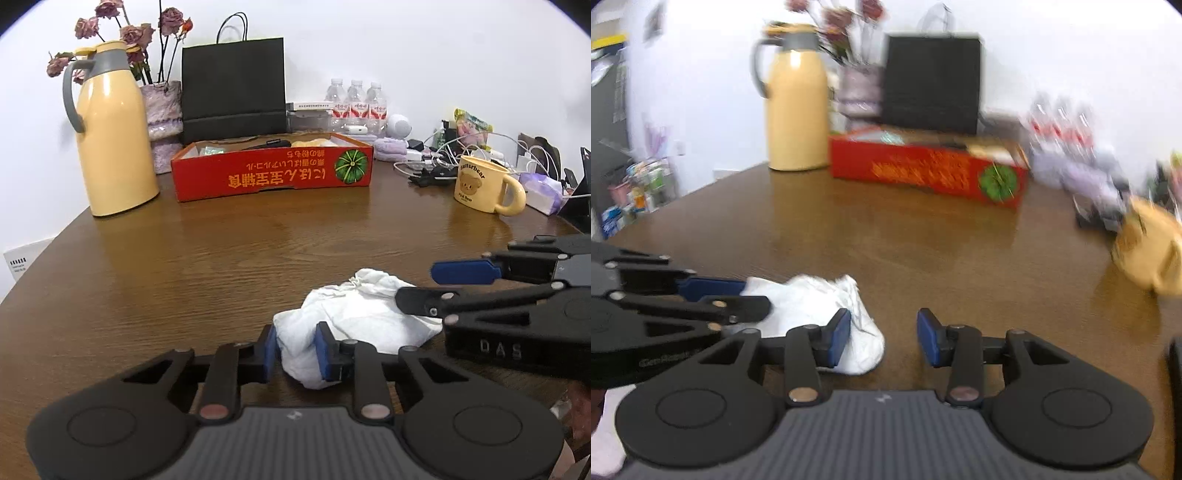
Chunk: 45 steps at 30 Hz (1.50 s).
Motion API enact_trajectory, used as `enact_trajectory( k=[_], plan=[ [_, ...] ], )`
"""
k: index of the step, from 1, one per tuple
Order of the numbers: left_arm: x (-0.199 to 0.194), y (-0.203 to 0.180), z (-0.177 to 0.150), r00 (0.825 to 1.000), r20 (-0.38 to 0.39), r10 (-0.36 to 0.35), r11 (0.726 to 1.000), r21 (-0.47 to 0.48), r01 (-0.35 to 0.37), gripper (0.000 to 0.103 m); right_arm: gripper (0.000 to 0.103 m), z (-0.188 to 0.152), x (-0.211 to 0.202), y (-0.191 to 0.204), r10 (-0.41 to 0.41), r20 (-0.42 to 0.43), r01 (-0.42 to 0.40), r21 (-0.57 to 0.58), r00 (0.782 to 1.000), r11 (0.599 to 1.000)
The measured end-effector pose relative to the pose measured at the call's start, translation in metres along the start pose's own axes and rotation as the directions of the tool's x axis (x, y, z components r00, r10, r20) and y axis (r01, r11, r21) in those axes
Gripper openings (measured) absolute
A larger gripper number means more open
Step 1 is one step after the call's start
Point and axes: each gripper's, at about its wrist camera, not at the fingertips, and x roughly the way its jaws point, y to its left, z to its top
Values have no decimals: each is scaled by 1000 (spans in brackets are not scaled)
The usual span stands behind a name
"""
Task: Organize objects
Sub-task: 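Grasp the crumpled white cloth with both grippers, then carry the white cloth into the red box and open both grippers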
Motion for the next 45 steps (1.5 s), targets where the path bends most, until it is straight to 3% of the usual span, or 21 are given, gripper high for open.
enact_trajectory(
  k=[2,3,4,6,8,9,10,11,13,15,17,19,20,21,27,31,35,38,41,43,45],
  plan=[
    [1,-2,0,1000,9,1,1000,16,-1,21,41,-2,7,12,21,-11,-22,-103,1000,994],
    [1,-1,0,1000,7,-1,1000,15,1,21,26,0,12,14,22,-22,-25,-104,1000,994],
    [1,0,0,1000,5,-4,1000,10,4,21,16,2,16,11,35,-33,-37,-63,999,997],
    [1,3,3,1000,-11,1,1000,-16,-1,21,7,8,20,-3,71,-59,-66,79,996,995],
    [-9,4,7,1000,-17,8,998,-67,-9,19,6,7,16,-15,91,-55,-78,195,994,978],
    [-15,2,8,1000,3,-9,997,-82,9,28,5,4,14,-17,80,-50,-67,225,996,972],
    [-19,0,7,1000,17,-21,996,-88,23,48,5,1,12,-19,78,-44,-65,252,996,965],
    [-21,-4,6,1000,20,-6,997,-82,8,56,5,-3,9,-20,84,-36,-70,291,996,954],
    [-18,-9,3,999,14,35,997,-73,-34,58,5,-8,5,-20,100,-26,-85,339,995,937],
    [-8,-9,2,997,-42,63,994,-88,-67,58,5,-13,-4,-14,110,-17,-97,345,994,934],
    [-6,-3,1,998,-44,41,989,-143,-47,55,5,-16,-10,-10,106,-14,-95,354,994,931],
    [-6,-3,2,999,-41,27,990,-134,-32,29,5,-15,-2,-21,132,-15,-117,373,991,921],
    [-7,-5,2,998,-41,45,991,-123,-50,26,5,-15,-2,-20,141,-15,-126,369,990,921],
    [-8,-7,3,997,-39,68,992,-100,-71,15,5,-15,-2,-22,142,-15,-127,360,990,924],
    [-18,5,21,999,25,40,990,-133,-37,11,5,-2,-7,-30,151,23,-148,378,988,914],
    [-12,28,73,992,101,-71,982,-167,87,11,5,39,-5,-35,89,77,-108,298,993,949],
    [35,56,160,973,178,-148,972,-157,176,11,5,109,19,-65,37,171,-78,239,985,968],
    [103,66,220,973,146,-179,963,-178,204,11,5,167,62,-95,-23,186,-14,198,982,980],
    [186,71,266,982,54,-180,957,-219,188,11,5,214,130,-130,-92,103,74,171,990,983],
    [231,72,279,987,-1,-161,959,-236,157,11,5,232,179,-153,-102,5,100,169,995,980],
    [267,66,280,978,-72,-194,956,-237,172,13,6,234,220,-165,-152,-89,163,125,984,979]
  ],
)
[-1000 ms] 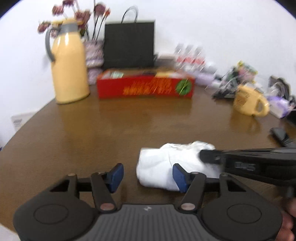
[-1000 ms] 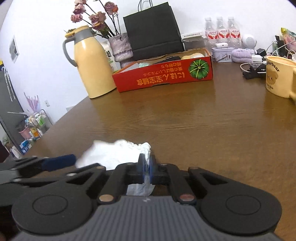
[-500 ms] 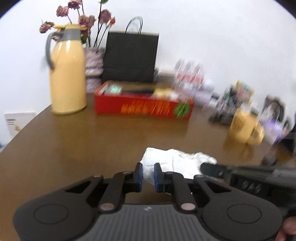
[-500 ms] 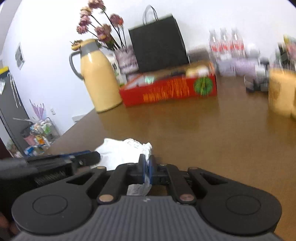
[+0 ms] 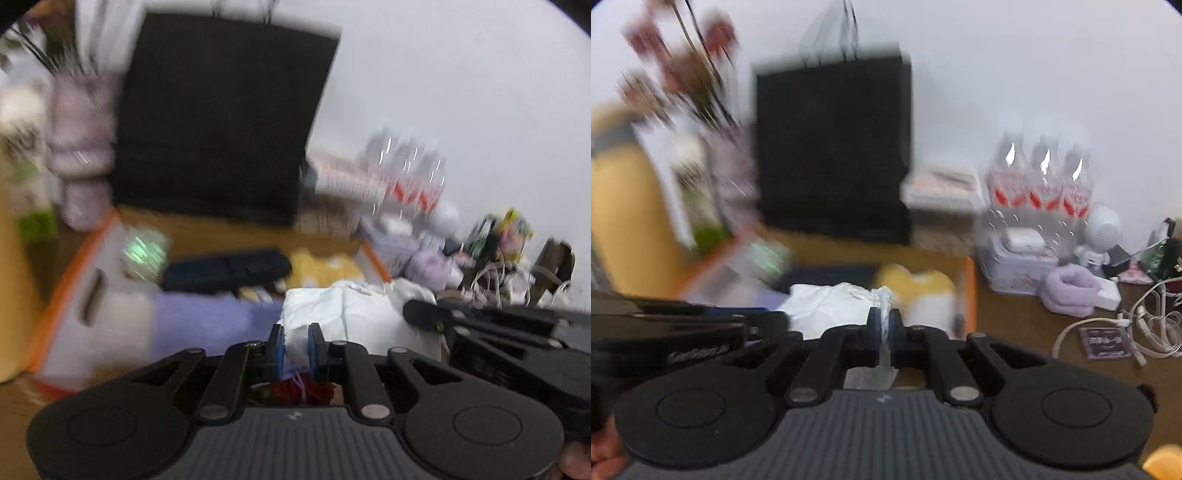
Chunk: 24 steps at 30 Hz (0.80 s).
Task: Organize objects
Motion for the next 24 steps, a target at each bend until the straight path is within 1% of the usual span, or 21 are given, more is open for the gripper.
enact_trajectory(
  k=[2,3,4,5,6,7,8,9,11,14,16,17,18,19,20,21,23,24],
  plan=[
    [29,-5,-4,997,-76,-19,999,24,21,19,11,-5,23,-2,-54,-39,52,-51,998,997],
    [37,-7,-7,995,-93,-31,999,37,35,22,22,-10,31,-4,-49,-50,46,-65,998,997],
    [39,-7,-12,996,-86,-30,999,42,34,24,33,-14,37,-8,-46,-59,43,-48,997,998],
    [37,-4,-14,997,-69,-44,998,42,47,28,39,-17,41,-15,-38,-61,37,-16,997,999],
    [32,-2,-18,996,-55,-64,997,41,67,39,47,-21,40,-22,-32,-51,33,19,998,999],
    [27,1,-17,996,-43,-76,996,39,78,52,48,-22,37,-29,-28,-34,30,48,999,998],
    [18,5,-14,997,-22,-71,997,37,72,56,48,-22,32,-35,-20,-11,20,68,1000,997],
    [10,4,-10,998,0,-61,997,46,61,59,48,-20,25,-39,-23,1,22,80,1000,997],
    [-14,6,-2,998,50,-27,996,82,23,59,48,-13,10,-43,-26,29,23,82,999,996],
    [-52,5,10,993,109,51,994,94,-61,68,49,1,-15,-39,-20,46,17,64,999,998],
    [-82,2,5,983,147,105,987,105,-121,76,59,2,-35,-34,-2,45,-1,63,999,998],
    [-99,-2,-4,976,179,121,980,136,-146,79,62,-2,-50,-29,2,54,-5,58,999,998],
    [-117,-7,-18,967,220,129,969,181,-170,88,67,-7,-64,-25,-1,67,-3,52,998,999],
    [-134,-12,-36,956,264,129,956,222,-190,92,72,-18,-86,-20,-10,105,5,55,994,999],
    [-153,-16,-57,944,303,131,948,239,-209,92,77,-33,-110,-14,-17,153,8,62,988,998],
    [-170,-20,-78,935,323,143,947,231,-225,92,86,-51,-134,-8,-20,187,7,71,982,997],
    [-210,-24,-119,932,326,159,957,181,-227,92,92,-92,-176,4,-14,227,-8,94,974,996],
    [-232,-26,-140,932,332,146,965,159,-208,92,97,-114,-196,10,-5,229,-23,119,973,993]
  ],
)
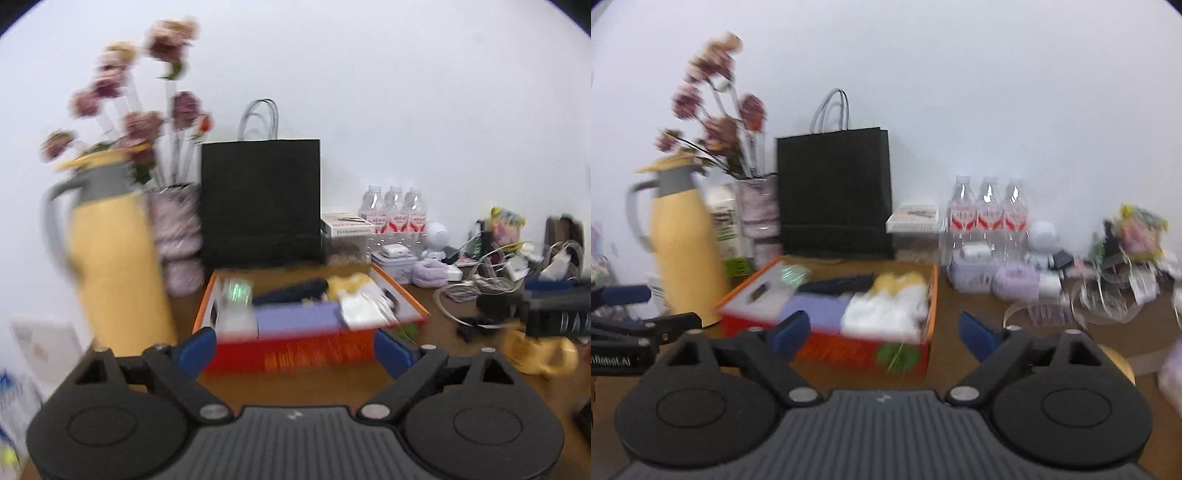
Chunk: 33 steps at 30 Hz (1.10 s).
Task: Organize objects
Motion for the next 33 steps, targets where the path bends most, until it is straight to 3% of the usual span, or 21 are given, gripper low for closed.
enact_trajectory(
  k=[1,3,6,10,13,18,22,27,33],
  plan=[
    [-29,-1,-12,1000,15,-24,999,-22,24,92,102,-15,-22,4,15,-6,-15,29,1000,999],
    [-82,-5,-36,998,25,-55,997,-45,56,98,103,-48,-68,14,60,-31,-58,53,998,997],
    [-139,-10,-67,999,-39,-34,995,-95,30,102,103,-84,-130,35,85,-152,-90,-26,985,996],
    [-175,-13,-97,989,-149,15,994,-108,-31,101,103,-111,-195,52,88,-160,-90,-4,983,996],
    [-197,-14,-97,993,-113,42,995,-89,-52,102,103,-98,-203,68,62,-122,-68,-42,991,997],
    [-218,-13,-91,990,-108,93,990,-94,-103,102,103,-91,-210,73,5,-160,-7,-15,987,1000],
    [-228,-9,-87,991,-107,78,989,-116,-91,102,103,-92,-210,68,-31,-195,32,-3,980,999],
    [-236,-11,-87,993,-90,70,992,-102,-79,102,103,-93,-216,70,43,-170,-41,14,985,999],
    [-236,-13,-87,993,-91,71,992,-94,-80,102,103,-93,-214,74,57,-185,-56,8,981,998]
  ],
)
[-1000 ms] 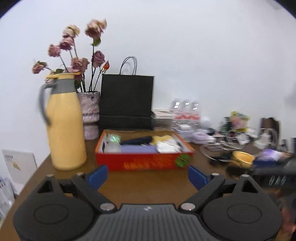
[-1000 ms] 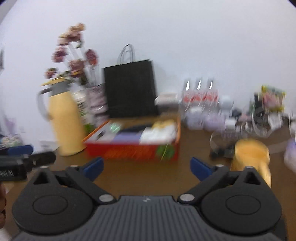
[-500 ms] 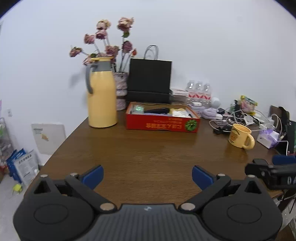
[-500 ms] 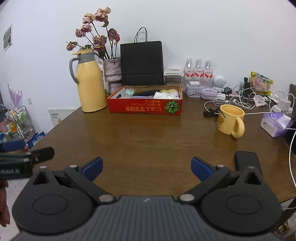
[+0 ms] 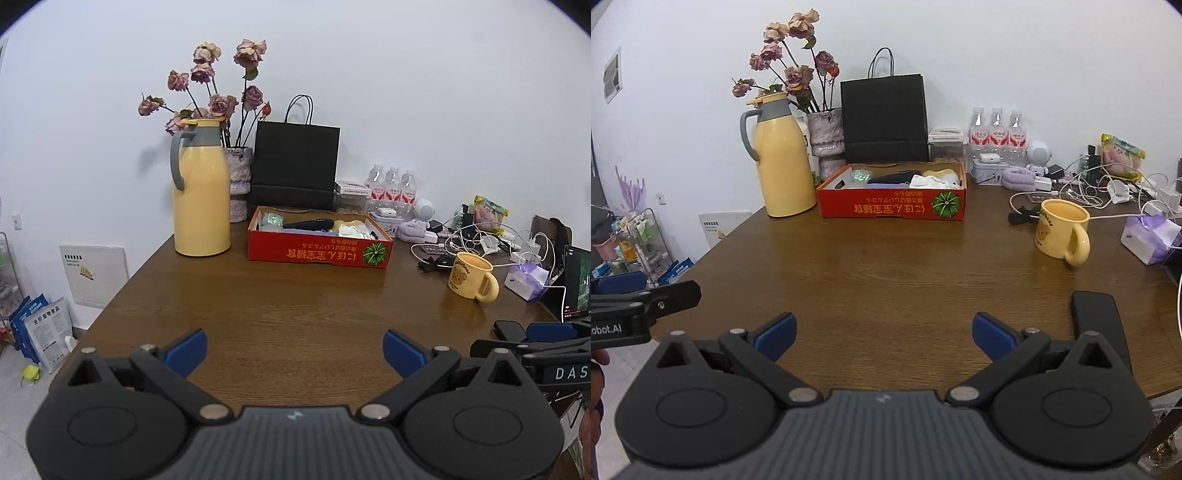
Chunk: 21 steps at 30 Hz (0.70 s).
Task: Organize objects
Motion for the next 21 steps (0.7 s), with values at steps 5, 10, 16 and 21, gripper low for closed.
enact_trajectory(
  k=[5,10,16,21],
  plan=[
    [0,-2,0,1000,1,1,1000,6,-1,102,103,-1,2,1,23,-11,-23,6,1000,1000],
    [-1,-1,-1,1000,4,4,1000,4,-4,102,103,-3,2,5,8,-11,-8,-13,1000,1000],
    [-1,-1,-3,1000,2,15,1000,4,-15,102,103,-6,3,6,4,-19,-4,-23,1000,1000],
    [-1,-1,-4,1000,1,14,1000,6,-14,102,103,-7,4,8,17,-29,-18,-24,999,1000]
  ],
)
